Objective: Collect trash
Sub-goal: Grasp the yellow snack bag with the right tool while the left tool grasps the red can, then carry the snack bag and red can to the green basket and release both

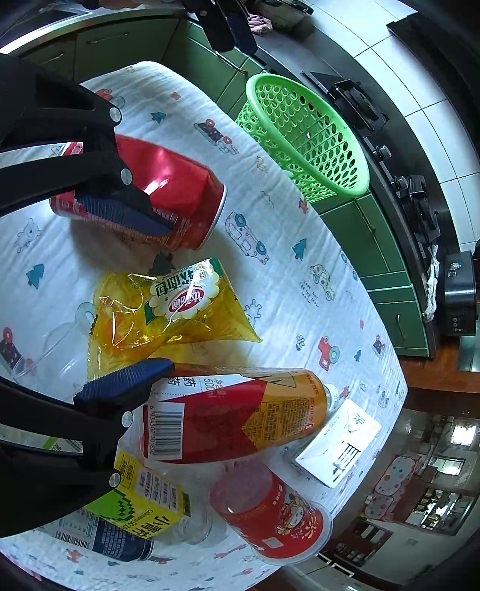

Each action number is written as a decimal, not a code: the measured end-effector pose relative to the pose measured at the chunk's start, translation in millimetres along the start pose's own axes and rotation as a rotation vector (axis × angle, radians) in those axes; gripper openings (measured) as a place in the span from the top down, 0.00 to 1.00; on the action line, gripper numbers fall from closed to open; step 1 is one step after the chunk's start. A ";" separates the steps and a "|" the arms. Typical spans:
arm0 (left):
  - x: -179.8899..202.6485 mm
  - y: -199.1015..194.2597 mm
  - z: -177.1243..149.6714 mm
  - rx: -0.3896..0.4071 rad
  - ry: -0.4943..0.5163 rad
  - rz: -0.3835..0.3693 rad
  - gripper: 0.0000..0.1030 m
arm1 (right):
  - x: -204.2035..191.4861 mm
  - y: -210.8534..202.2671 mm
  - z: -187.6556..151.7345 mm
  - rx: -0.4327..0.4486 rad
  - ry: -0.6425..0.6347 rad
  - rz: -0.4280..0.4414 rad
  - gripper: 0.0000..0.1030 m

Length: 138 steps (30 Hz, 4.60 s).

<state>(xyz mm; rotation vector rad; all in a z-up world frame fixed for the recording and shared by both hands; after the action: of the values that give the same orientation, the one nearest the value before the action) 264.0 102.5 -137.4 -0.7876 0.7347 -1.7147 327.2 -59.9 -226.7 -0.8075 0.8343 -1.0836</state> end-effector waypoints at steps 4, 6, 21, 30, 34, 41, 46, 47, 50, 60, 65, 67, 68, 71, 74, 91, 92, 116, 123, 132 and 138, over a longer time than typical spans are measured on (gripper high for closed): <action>8.2 1.5 -0.2 -0.010 0.003 -0.012 0.27 | 1.6 4.2 -4.1 -0.008 0.005 0.003 0.52; 12.4 3.5 -0.7 -0.017 0.001 -0.016 0.27 | 4.2 3.2 -6.4 -0.006 0.030 0.022 0.54; 85.7 35.8 -4.5 -0.090 -0.012 -0.149 0.27 | 15.9 -34.5 -16.8 0.068 0.119 0.089 0.68; 127.3 62.7 -6.3 -0.142 0.013 -0.163 0.27 | 28.8 -64.1 -20.0 0.126 0.153 0.109 0.69; 133.3 74.5 -6.8 -0.168 0.006 -0.140 0.27 | 33.8 -72.6 -20.4 0.144 0.173 0.121 0.69; 139.0 85.8 -5.1 -0.184 0.039 -0.089 0.28 | 34.1 -85.8 -21.7 0.164 0.171 0.129 0.69; 133.1 89.0 -4.8 -0.192 0.053 -0.058 0.38 | 32.9 -91.5 -21.7 0.171 0.161 0.127 0.69; 132.0 88.7 -4.5 -0.190 0.052 -0.063 0.38 | 32.0 -92.3 -21.7 0.172 0.160 0.127 0.69; 129.8 87.7 -4.9 -0.186 0.049 -0.073 0.39 | 29.0 -93.1 -20.5 0.173 0.157 0.124 0.69; 111.9 58.2 -1.6 -0.123 0.047 -0.106 0.42 | 8.6 -95.2 -11.9 0.176 0.120 0.131 0.69; 85.6 33.1 8.2 -0.075 0.010 -0.112 0.42 | -10.3 -91.9 -3.5 0.173 0.094 0.140 0.69; 70.7 22.0 14.7 -0.050 -0.006 -0.098 0.42 | -20.9 -90.3 1.2 0.171 0.083 0.151 0.69; 60.8 15.1 19.4 -0.035 -0.015 -0.089 0.42 | -26.2 -89.1 4.0 0.168 0.080 0.158 0.69; 29.6 0.3 33.6 0.003 -0.040 -0.052 0.42 | -43.7 -83.7 14.9 0.166 0.066 0.172 0.69; -15.7 -10.1 49.3 0.034 -0.066 0.017 0.42 | -64.9 -75.2 26.4 0.159 0.053 0.193 0.69; -184.8 33.5 64.8 0.021 -0.195 0.171 0.40 | -184.0 -4.5 100.1 0.103 0.007 0.286 0.69; -189.8 37.5 63.4 0.016 -0.204 0.170 0.40 | -187.4 -0.7 102.5 0.100 0.008 0.288 0.68; -231.1 10.2 33.1 0.051 -0.268 0.190 0.28 | -242.9 59.8 135.0 0.055 0.055 0.351 0.32; -223.3 -4.8 31.6 0.066 -0.250 0.203 0.26 | -236.6 36.1 131.1 0.100 0.040 0.348 0.32; -186.5 -11.3 27.4 0.063 -0.200 0.193 0.26 | -168.4 -8.9 99.7 0.151 0.083 0.275 0.27; -152.3 -11.7 25.7 0.063 -0.176 0.157 0.26 | -96.9 -41.2 55.1 0.152 0.125 0.182 0.27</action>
<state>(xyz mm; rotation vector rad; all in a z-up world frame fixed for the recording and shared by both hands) 311.6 249.8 -135.5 -0.8044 0.6036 -1.4992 334.9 29.6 -148.9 -0.5305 0.9004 -1.0291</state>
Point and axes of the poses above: each gripper's, at about its wrist camera, not at the fingertips, and y roughly the way its jaws point, x to its right, z to its top, the point moved 10 cm from there along y, roughly the way its jaws point, and after that the axes turned 8 degrees about y, right-handed, at the moved point
